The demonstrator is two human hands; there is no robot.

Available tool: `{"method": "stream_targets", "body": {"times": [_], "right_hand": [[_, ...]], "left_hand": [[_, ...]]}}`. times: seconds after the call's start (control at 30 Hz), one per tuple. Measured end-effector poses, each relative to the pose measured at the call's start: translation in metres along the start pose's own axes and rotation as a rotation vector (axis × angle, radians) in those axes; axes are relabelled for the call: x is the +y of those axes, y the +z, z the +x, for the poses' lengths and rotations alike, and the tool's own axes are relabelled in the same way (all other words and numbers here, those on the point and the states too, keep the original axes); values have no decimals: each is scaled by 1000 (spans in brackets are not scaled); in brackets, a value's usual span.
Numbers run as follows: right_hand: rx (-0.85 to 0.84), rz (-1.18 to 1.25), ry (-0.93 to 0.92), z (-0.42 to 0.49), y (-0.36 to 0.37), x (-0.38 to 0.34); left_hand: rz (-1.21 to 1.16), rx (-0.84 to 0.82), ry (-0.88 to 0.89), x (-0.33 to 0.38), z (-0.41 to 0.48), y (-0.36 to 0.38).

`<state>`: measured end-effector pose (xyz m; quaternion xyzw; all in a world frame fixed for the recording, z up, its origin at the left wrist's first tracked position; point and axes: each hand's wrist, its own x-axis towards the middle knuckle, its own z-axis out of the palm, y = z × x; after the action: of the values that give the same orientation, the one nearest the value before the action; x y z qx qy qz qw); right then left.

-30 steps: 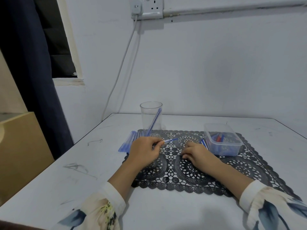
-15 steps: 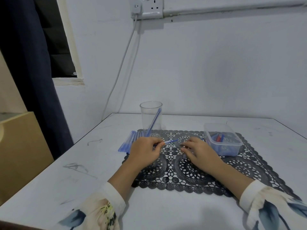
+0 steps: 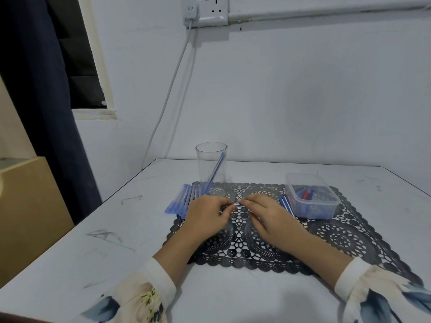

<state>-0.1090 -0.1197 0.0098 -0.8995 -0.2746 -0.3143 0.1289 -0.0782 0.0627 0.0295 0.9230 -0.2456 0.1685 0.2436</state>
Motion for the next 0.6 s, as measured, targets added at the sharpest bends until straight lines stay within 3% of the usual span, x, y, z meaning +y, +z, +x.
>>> {"method": "stream_targets", "body": {"times": [0.6], "right_hand": [[35, -207, -31, 2, -19, 36]], "left_hand": [[18, -38, 8, 2, -1, -5]]}}
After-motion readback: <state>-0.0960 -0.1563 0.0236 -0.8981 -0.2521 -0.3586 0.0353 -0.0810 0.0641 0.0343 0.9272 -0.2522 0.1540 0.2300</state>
